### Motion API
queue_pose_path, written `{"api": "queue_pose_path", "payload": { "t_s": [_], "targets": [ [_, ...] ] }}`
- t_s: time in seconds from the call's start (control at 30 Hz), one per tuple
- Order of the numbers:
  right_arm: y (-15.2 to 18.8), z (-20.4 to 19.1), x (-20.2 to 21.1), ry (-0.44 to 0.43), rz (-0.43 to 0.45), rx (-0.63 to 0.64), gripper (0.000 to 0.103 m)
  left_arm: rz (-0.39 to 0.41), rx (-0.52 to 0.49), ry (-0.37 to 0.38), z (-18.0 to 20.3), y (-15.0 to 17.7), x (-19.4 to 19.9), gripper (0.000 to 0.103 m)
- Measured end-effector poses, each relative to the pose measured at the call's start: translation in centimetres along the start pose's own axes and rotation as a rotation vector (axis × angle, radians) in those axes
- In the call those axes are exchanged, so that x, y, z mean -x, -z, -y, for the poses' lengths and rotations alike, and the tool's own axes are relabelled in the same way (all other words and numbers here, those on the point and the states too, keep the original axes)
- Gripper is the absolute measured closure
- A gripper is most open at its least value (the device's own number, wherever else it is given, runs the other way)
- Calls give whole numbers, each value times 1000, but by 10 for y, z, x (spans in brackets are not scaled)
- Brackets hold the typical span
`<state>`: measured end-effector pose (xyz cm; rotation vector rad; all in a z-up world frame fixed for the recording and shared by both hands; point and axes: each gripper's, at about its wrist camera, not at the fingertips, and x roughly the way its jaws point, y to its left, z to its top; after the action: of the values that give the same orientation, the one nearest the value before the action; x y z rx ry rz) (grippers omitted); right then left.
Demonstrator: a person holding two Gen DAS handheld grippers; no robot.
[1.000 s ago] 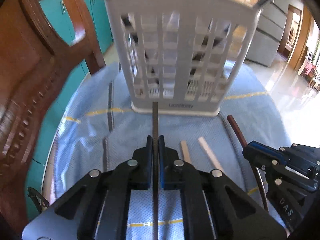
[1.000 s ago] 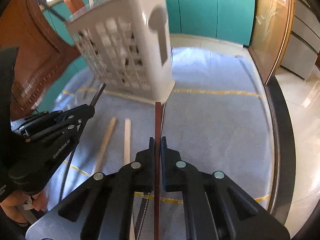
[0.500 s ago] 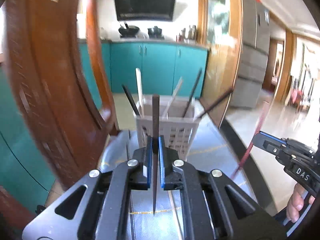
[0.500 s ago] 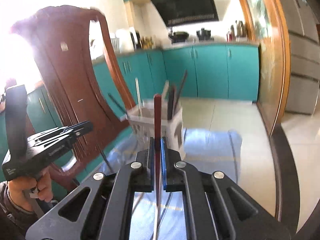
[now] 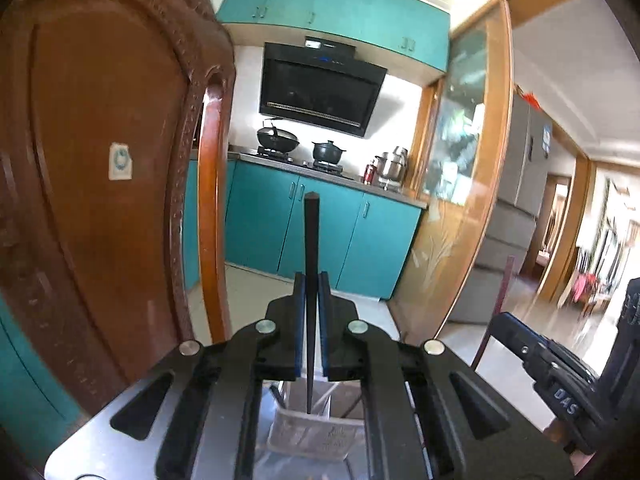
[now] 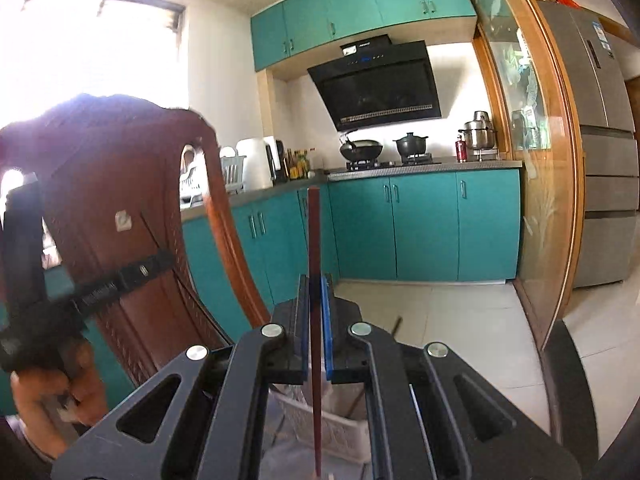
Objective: Organize utensils
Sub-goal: 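Lift both held chopsticks up over the white basket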
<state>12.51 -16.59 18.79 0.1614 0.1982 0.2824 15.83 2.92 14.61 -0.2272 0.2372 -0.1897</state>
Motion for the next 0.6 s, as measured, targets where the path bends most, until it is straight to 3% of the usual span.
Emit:
{"api": "queue_pose_path", "payload": {
  "t_s": [0.1,0.23,0.4,0.6],
  "targets": [
    [-1,5,-14,28,45,-36,97,-1,18,-36,-6,6,-27,96],
    [7,14,-36,71,71,-55,97,-60,-12,-76,-3,27,-64,96],
    [26,15,-62,104,6,-1,97,-141,-57,-80,0,51,-88,96],
    [48,16,-81,102,-73,16,97,-178,-83,-86,-3,67,-91,96]
  ]
}}
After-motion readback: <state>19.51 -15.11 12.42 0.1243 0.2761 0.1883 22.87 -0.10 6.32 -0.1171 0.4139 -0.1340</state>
